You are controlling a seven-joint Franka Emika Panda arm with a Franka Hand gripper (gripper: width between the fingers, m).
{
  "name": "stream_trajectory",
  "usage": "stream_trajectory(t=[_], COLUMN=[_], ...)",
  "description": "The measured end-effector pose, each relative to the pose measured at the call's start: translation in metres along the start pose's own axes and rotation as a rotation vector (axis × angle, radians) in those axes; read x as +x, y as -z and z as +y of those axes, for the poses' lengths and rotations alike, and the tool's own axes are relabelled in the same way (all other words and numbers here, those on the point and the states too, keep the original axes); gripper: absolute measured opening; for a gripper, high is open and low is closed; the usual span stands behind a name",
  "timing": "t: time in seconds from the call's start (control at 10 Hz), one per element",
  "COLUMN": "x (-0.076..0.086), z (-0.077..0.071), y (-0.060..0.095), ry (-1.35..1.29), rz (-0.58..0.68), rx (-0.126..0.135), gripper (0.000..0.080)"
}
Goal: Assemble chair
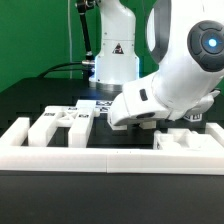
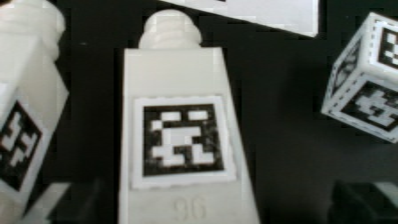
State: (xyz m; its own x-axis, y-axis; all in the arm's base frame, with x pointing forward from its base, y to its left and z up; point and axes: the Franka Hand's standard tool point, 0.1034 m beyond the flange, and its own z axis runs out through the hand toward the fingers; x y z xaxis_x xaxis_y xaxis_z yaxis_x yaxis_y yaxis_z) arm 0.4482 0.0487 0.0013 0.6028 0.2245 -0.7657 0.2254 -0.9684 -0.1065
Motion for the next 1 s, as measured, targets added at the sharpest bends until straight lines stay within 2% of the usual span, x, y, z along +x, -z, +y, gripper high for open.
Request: stream_trajectory(t=[0.1,0.2,0.3,1.0], x=[-0.0012,-0.0011,-0.0011,-0.0026], z=[0.0000,0.0001,0.0001,-0.0010], y=[-0.0012,-0.0010,-0.0007,0.0013], ry=[0.002,0.005,0.005,-0.001], rz=[0.000,0.001,0.001,-0.005], rx=[0.000,0.000,0.000,0.006], gripper=[0.0488,0.0488,0.0311,0.0304])
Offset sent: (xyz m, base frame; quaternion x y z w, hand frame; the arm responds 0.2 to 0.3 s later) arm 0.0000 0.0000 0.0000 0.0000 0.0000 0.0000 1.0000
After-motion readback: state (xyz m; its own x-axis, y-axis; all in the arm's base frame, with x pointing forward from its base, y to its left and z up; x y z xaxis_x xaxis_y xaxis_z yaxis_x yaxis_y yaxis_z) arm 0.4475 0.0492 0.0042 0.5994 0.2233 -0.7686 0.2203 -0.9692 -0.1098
